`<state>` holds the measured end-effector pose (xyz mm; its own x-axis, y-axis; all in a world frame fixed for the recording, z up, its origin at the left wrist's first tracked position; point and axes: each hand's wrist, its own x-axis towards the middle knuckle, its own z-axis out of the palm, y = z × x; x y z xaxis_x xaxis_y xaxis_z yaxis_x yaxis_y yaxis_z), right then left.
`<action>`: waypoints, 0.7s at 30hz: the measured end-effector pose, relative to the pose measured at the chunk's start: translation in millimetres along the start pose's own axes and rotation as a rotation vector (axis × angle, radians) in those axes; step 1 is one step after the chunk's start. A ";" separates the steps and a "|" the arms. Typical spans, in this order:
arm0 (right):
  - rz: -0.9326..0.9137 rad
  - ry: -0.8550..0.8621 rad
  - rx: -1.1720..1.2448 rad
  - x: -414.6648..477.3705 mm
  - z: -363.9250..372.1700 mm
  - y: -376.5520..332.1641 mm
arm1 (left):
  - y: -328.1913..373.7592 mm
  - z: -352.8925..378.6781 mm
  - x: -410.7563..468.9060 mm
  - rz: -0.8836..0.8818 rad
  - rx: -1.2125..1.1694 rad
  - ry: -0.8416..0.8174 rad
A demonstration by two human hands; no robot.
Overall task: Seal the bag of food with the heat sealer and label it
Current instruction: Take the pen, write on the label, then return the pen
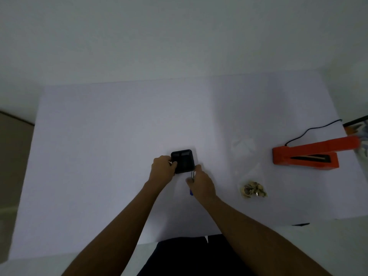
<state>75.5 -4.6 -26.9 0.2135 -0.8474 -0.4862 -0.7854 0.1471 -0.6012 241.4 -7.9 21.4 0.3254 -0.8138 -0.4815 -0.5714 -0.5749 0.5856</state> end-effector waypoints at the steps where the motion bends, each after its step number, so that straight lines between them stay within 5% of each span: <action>1: 0.008 -0.005 -0.032 3.8 2.5 -2.4 | -0.2 0.3 -0.2 -0.001 0.001 -0.006; 21: 0.135 0.171 -0.101 19.7 -16.7 22.9 | 2.2 0.3 -4.2 -0.015 0.070 0.036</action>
<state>52.0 -26.5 -39.7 0.0080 -0.8990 -0.4380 -0.8560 0.2202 -0.4677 238.6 -5.7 24.5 0.3607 -0.8083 -0.4653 -0.6170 -0.5809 0.5309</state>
